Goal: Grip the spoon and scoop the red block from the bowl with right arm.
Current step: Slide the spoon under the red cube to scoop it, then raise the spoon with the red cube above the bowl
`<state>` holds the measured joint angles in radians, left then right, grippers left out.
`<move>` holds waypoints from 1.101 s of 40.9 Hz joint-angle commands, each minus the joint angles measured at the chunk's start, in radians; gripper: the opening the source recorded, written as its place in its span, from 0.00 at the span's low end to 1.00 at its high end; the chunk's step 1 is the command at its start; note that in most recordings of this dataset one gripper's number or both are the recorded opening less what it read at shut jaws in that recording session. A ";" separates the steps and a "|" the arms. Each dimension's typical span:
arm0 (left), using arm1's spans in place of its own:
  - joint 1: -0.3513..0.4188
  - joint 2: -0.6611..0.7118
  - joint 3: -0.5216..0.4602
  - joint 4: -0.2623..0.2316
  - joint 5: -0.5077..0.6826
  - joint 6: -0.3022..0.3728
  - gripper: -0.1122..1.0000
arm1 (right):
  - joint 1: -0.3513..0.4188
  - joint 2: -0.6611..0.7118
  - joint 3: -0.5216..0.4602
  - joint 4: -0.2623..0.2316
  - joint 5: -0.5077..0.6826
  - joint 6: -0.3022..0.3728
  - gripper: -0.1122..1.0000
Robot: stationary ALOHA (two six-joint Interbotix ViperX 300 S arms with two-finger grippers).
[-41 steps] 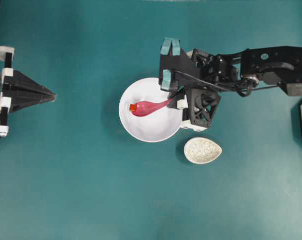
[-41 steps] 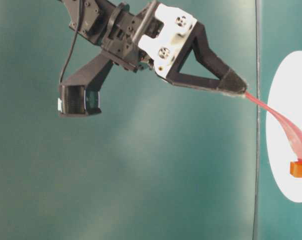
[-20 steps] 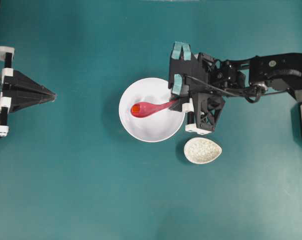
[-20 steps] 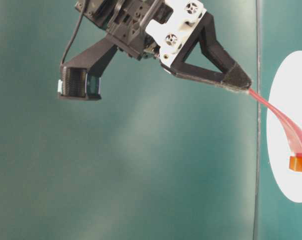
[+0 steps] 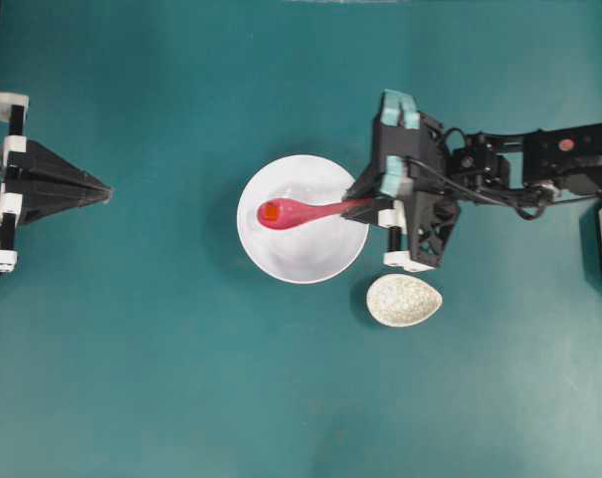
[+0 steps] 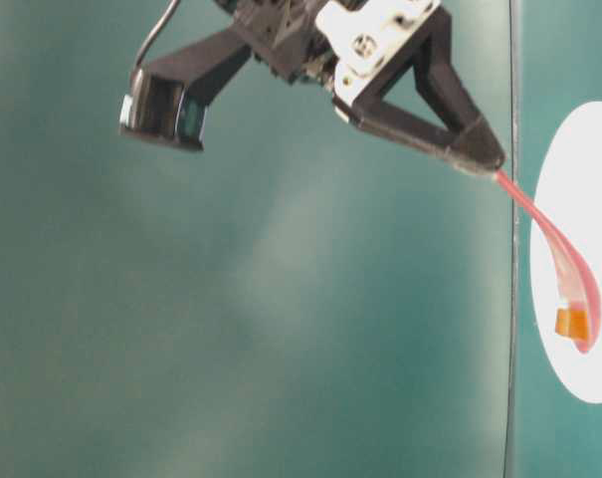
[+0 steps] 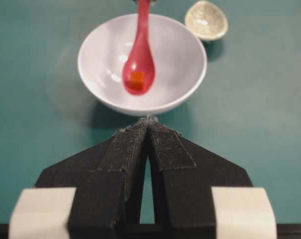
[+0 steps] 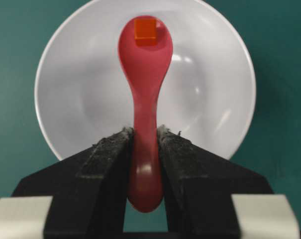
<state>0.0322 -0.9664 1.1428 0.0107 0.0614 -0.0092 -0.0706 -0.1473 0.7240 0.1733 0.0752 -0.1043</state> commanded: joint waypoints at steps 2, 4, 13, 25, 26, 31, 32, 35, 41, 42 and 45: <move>0.002 0.005 -0.018 0.002 -0.008 0.000 0.10 | 0.005 -0.043 0.018 0.003 -0.049 0.002 0.33; 0.002 0.005 -0.018 0.002 -0.008 0.000 0.10 | 0.008 -0.048 0.031 0.003 -0.064 0.002 0.33; 0.002 0.005 -0.018 0.002 -0.006 0.000 0.10 | 0.025 -0.061 0.103 0.003 -0.187 0.002 0.33; 0.002 0.006 -0.018 0.000 -0.003 -0.005 0.10 | 0.034 -0.061 0.170 0.032 -0.290 0.003 0.33; 0.002 0.006 -0.018 0.002 -0.002 -0.005 0.10 | 0.034 -0.061 0.172 0.032 -0.290 0.003 0.33; 0.002 0.005 -0.017 0.002 0.009 0.005 0.10 | 0.032 -0.061 0.178 0.034 -0.285 0.003 0.33; 0.002 0.005 -0.018 0.002 0.011 0.008 0.10 | 0.034 -0.061 0.178 0.034 -0.284 0.002 0.33; 0.002 0.005 -0.018 0.002 0.020 0.011 0.10 | 0.032 -0.061 0.179 0.037 -0.279 0.003 0.33; 0.002 0.005 -0.018 0.000 0.025 0.012 0.10 | 0.032 -0.061 0.179 0.041 -0.268 0.002 0.33; 0.002 0.005 -0.018 0.002 0.025 0.012 0.10 | 0.034 -0.061 0.179 0.041 -0.268 0.002 0.33; 0.002 0.005 -0.018 0.002 0.028 0.012 0.10 | 0.034 -0.061 0.179 0.041 -0.273 0.002 0.33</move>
<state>0.0322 -0.9664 1.1428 0.0107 0.0905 0.0015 -0.0399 -0.1856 0.9143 0.2117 -0.1902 -0.1028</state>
